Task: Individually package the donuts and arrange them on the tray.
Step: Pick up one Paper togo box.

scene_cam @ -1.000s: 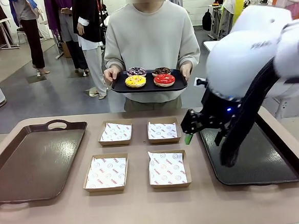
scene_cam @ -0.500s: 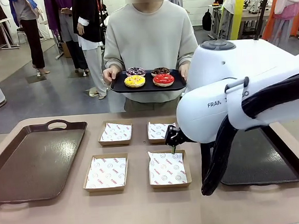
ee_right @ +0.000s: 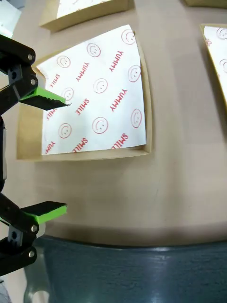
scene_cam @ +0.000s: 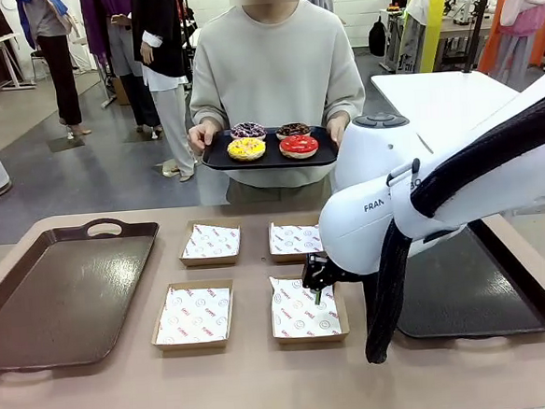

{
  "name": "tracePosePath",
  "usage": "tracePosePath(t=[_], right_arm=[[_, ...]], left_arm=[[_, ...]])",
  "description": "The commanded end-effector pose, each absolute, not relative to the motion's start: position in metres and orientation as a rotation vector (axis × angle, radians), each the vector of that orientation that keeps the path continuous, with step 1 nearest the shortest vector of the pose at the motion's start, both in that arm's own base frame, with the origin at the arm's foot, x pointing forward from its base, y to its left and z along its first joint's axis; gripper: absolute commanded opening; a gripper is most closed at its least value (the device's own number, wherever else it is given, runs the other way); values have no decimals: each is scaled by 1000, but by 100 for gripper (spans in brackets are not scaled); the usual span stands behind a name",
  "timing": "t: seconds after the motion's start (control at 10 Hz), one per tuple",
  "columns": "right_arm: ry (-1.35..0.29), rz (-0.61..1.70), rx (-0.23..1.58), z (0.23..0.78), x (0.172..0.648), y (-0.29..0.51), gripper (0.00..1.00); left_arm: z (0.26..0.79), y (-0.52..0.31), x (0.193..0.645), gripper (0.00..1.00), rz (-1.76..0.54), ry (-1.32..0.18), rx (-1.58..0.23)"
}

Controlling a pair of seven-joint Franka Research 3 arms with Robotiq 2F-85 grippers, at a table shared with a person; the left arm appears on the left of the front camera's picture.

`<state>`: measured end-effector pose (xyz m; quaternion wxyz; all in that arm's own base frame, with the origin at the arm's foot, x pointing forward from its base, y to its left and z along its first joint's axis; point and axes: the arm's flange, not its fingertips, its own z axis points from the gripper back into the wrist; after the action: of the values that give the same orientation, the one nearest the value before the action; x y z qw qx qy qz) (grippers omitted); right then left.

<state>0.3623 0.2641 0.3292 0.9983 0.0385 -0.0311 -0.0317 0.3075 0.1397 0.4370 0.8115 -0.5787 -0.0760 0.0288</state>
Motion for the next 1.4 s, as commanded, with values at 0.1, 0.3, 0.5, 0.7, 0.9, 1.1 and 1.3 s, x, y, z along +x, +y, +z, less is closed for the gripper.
tracePosePath(t=[0.1,0.3,0.5,0.7,0.9,1.1,1.3], right_arm=[[-78,0,72,319,372,270,45],[-74,8,73,319,372,270,0],[-69,7,66,320,371,269,0],[-66,10,62,321,370,269,3],[-63,7,60,322,370,269,0],[-67,15,65,328,368,268,0],[-29,53,89,364,358,266,0]], left_arm=[[439,140,307,100,63,-172,-1247],[439,140,307,100,63,-172,-1247],[439,140,307,100,63,-172,-1247],[439,140,307,100,63,-172,-1247],[439,140,307,100,63,-172,-1247],[439,140,307,100,63,-172,-1247],[439,140,307,100,63,-172,-1247]])
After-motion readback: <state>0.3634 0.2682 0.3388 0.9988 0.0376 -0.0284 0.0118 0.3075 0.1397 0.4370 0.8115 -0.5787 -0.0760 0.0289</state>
